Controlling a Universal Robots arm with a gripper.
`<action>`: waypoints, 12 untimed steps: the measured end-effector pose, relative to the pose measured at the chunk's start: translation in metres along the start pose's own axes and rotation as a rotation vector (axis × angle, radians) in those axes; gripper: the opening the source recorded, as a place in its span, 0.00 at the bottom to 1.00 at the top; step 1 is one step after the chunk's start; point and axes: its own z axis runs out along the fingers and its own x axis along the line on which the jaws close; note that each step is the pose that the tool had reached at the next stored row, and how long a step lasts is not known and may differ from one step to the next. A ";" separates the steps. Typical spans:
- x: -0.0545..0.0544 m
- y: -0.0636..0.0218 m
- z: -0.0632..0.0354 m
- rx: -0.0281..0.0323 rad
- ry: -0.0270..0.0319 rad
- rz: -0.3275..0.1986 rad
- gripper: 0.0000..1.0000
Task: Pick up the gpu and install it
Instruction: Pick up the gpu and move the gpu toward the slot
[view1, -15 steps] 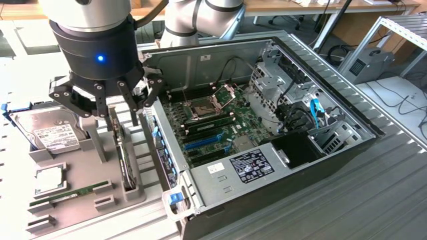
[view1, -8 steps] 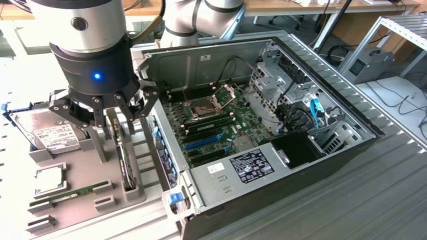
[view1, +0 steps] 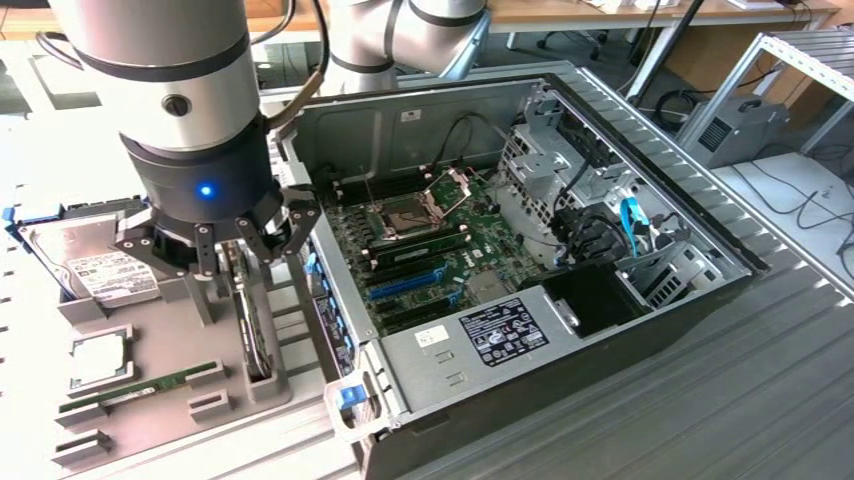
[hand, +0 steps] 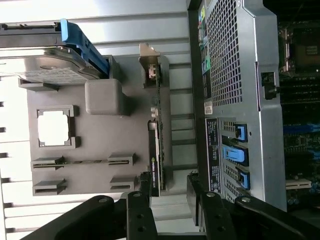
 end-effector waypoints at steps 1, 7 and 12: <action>0.000 0.0000 0.0004 0.0000 0.0000 0.000 0.42; 0.000 -0.0001 0.0032 0.0000 0.0000 0.000 0.42; 0.000 -0.0002 0.0056 0.0000 -0.0001 0.000 0.42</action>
